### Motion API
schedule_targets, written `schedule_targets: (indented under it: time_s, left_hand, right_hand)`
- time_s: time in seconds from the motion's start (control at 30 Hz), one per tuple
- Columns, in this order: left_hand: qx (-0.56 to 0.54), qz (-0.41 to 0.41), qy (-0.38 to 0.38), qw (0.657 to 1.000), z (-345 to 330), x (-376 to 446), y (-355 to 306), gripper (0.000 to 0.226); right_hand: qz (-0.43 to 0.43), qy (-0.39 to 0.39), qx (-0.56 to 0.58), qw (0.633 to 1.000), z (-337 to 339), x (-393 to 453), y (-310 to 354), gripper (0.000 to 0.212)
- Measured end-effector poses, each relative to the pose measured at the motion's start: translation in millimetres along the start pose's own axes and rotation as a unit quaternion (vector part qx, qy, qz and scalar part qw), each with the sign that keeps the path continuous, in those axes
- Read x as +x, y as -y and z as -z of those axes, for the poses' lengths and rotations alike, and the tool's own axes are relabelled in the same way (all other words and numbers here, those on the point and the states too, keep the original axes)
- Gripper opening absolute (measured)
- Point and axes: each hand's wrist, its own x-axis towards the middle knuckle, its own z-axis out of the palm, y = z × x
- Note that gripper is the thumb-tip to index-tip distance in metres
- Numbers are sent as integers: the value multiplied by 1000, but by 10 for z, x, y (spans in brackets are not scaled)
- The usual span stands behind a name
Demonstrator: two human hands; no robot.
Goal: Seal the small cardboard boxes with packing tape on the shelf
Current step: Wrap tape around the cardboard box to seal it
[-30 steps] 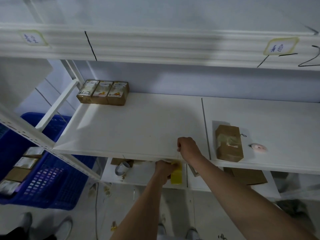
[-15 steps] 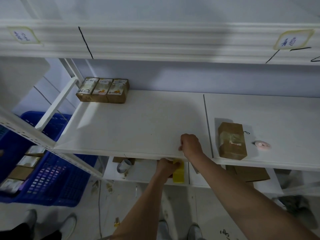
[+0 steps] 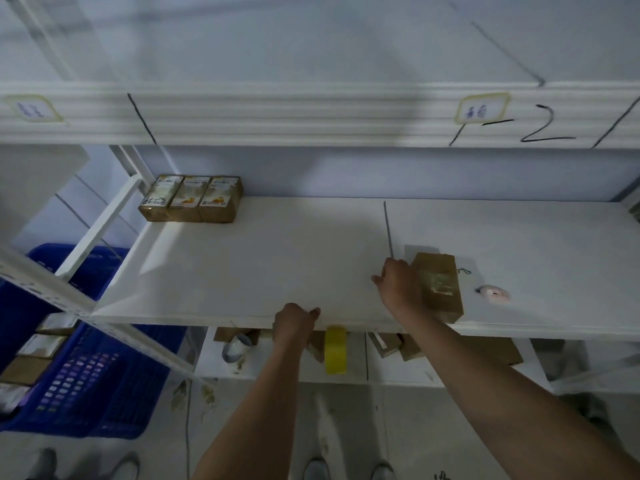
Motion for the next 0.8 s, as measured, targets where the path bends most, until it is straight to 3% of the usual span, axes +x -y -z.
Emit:
schedule_targets:
  time_s: [0.1,0.2,0.4,0.53,0.63,0.7,0.8]
  left_hand:
    - [30,-3,-16,999,51,-63,-218,44]
    - [24,-34,-19,999,42,-118,-484,44]
    - [32,-86,10,996,-148,-313,-979,50]
    - [-4,-120,32,992,-289,-414,-1114,47]
    - [-213,-101,120,964,-292,-518,-1153,37]
    - [-308,-64,154,937,-236,-571,-1151,37]
    - [-340,-58,190,919,-155,-588,-1128,49]
  right_hand:
    - [-18,-32,-30,999,263,27,-162,30]
    - [-74,-36,-90,993,442,22,-332,48]
    - [-185,44,-48,981,403,5,-608,106]
    - [-198,53,-8,979,353,-23,-624,102]
    - [-195,51,134,970,447,12,-580,83]
    - [-176,44,333,925,584,-32,-486,57]
    - [-187,99,584,784,745,-165,-285,35]
